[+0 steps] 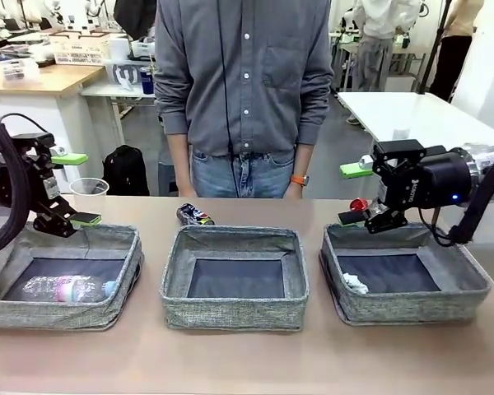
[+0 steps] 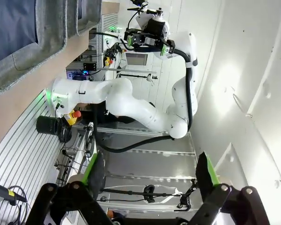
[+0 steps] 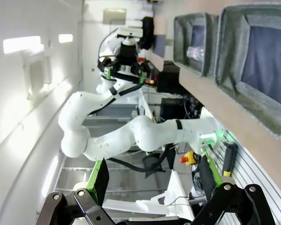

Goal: Sort the waste into the appropriate baskets.
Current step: Place the picked waste into the Fabric basket indicated by the person, then pick up the waste item pointed out by the person.

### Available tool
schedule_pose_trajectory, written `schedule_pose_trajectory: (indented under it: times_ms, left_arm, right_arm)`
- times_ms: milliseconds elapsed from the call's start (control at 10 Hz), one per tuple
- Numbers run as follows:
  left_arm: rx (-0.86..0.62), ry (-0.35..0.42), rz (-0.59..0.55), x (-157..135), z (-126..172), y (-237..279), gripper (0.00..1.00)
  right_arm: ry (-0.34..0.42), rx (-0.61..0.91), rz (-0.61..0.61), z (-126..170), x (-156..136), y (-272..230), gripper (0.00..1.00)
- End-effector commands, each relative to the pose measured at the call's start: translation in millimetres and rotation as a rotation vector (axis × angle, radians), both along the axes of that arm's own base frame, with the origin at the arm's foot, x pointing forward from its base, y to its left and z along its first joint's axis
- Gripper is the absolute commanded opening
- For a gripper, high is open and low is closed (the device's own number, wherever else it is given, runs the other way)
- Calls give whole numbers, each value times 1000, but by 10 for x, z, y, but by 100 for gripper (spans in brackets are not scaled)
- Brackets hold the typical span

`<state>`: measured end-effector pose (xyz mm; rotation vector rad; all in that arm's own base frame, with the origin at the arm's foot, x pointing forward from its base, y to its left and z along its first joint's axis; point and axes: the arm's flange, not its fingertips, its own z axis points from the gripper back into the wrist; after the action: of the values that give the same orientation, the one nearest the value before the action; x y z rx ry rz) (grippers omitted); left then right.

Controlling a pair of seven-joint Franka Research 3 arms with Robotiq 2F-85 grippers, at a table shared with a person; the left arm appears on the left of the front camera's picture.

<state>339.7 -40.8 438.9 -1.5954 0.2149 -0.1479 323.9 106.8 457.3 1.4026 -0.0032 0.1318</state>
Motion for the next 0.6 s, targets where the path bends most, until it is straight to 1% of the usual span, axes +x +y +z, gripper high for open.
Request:
schedule_pose_trajectory:
  times_ms: [0, 500]
  left_arm:
    - [-22, -1, 4, -10, 21, -4, 100]
    - [-22, -1, 4, -10, 21, -4, 100]
  right_arm:
    - [11, 23, -12, 54, 2, 2, 100]
    - [11, 23, -12, 54, 2, 2, 100]
